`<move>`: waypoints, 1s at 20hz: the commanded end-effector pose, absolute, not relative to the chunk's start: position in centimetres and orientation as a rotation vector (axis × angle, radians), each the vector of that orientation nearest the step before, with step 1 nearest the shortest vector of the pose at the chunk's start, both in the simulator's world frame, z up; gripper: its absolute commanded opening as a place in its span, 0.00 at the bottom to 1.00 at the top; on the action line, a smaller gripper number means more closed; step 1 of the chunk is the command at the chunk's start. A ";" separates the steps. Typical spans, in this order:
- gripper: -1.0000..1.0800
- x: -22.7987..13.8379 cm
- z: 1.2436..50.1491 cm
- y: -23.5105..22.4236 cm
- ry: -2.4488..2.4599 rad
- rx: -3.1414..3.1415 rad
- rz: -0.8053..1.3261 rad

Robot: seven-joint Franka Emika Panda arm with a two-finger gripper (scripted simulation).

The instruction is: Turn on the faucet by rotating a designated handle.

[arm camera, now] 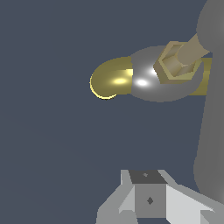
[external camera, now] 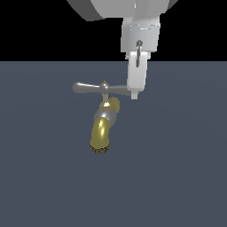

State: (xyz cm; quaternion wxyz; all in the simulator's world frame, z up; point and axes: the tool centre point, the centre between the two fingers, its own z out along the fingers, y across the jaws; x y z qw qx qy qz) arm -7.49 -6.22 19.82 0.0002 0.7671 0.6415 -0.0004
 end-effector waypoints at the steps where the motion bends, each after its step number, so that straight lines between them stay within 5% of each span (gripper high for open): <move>1: 0.00 -7.4 19.7 -6.2 2.022 2.404 0.000; 20: 0.00 -3.2 19.7 -7.4 2.021 2.405 0.000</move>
